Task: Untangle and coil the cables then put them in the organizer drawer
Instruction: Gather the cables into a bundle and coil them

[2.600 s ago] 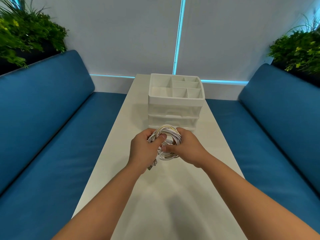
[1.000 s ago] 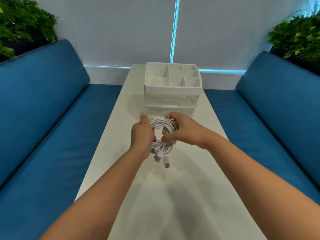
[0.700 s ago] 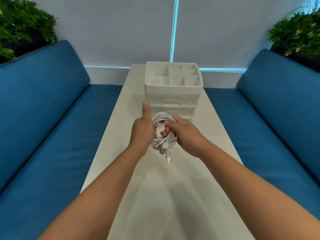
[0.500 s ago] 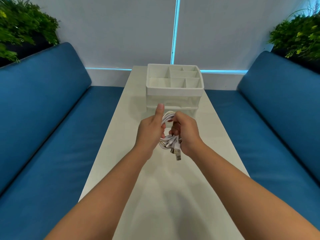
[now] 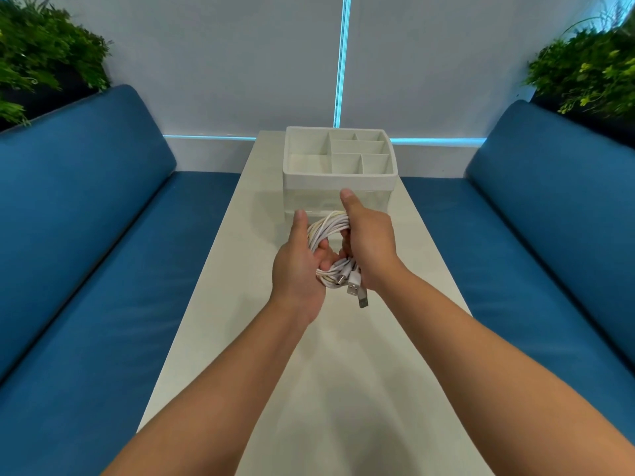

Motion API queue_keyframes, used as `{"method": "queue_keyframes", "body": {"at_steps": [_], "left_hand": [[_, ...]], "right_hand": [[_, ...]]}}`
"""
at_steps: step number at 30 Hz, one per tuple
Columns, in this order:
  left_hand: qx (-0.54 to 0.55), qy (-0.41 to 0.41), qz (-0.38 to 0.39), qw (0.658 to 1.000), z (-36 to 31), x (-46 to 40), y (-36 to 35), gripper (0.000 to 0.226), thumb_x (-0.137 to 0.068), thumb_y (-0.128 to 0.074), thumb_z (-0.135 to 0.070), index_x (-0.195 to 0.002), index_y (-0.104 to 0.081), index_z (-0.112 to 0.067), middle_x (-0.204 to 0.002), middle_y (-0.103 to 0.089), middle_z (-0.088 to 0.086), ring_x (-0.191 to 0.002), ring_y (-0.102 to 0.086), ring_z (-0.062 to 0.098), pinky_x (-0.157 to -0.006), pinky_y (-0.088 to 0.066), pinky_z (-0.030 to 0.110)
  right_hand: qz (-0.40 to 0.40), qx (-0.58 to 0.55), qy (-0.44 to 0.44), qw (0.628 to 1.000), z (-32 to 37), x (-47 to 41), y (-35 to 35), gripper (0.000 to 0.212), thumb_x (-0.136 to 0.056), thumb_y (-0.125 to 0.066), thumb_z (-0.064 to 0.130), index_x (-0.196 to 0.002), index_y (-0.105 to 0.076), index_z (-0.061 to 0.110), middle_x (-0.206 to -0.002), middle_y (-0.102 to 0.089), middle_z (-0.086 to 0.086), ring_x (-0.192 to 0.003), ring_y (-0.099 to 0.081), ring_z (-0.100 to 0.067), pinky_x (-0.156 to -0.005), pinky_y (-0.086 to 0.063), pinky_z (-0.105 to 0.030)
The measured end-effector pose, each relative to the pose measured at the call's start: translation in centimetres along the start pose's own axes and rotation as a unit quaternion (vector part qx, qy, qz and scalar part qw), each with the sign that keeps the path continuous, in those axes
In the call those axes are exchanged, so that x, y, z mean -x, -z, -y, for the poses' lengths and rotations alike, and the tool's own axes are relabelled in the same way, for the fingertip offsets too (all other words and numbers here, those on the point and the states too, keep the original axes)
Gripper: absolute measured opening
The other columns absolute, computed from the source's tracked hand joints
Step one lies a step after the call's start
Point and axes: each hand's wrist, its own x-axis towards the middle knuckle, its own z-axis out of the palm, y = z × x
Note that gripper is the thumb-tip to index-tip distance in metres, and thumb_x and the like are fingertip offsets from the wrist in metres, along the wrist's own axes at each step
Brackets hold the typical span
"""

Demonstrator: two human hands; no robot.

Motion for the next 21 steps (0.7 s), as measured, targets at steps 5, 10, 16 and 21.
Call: {"method": "queue_keyframes", "body": {"at_steps": [5,10,16,21], "left_hand": [[0.013,0.021,0.063,0.998,0.8,-0.6,1.8,0.045,-0.104,-0.041,-0.037,-0.072,-0.055,-0.009,-0.047,-0.033,-0.001,-0.045,-0.035,0.012,-0.065,-0.038,0.031],[-0.130,0.089,0.142,0.977,-1.6,-1.4,2.5,0.049,-0.104,-0.030,-0.026,-0.079,-0.066,-0.003,-0.058,-0.055,0.011,-0.053,-0.055,0.023,-0.061,-0.050,0.033],[-0.340,0.043,-0.021,0.939,-1.9,-1.6,0.4,0.069,-0.095,-0.036,-0.067,-0.061,-0.056,-0.010,-0.049,-0.046,0.003,-0.042,-0.044,0.019,-0.055,-0.041,0.029],[-0.250,0.011,-0.079,0.965,-1.1,-1.6,0.4,0.053,-0.098,-0.047,-0.054,-0.072,-0.061,-0.010,-0.045,-0.044,-0.003,-0.036,-0.041,0.013,-0.051,-0.039,0.026]], "right_hand": [[-0.012,0.079,0.025,0.997,-0.3,-0.1,-0.1,0.048,-0.096,-0.048,0.035,-0.056,-0.051,0.009,-0.051,-0.050,-0.003,-0.045,-0.043,-0.019,-0.049,-0.038,-0.026],[0.023,0.242,0.139,0.960,-0.9,-0.1,0.4,0.052,-0.099,-0.041,0.032,-0.053,-0.045,0.009,-0.051,-0.048,-0.003,-0.050,-0.043,-0.016,-0.055,-0.035,-0.030],[0.030,0.230,0.166,0.959,-1.9,0.5,-0.4,0.052,-0.098,-0.041,0.032,-0.062,-0.052,-0.004,-0.061,-0.060,-0.018,-0.056,-0.052,-0.021,-0.060,-0.047,-0.038],[-0.009,0.156,0.190,0.969,-2.2,0.6,-0.7,0.043,-0.090,-0.058,0.044,-0.071,-0.053,0.007,-0.061,-0.054,-0.001,-0.059,-0.053,-0.017,-0.062,-0.048,-0.035]]}}
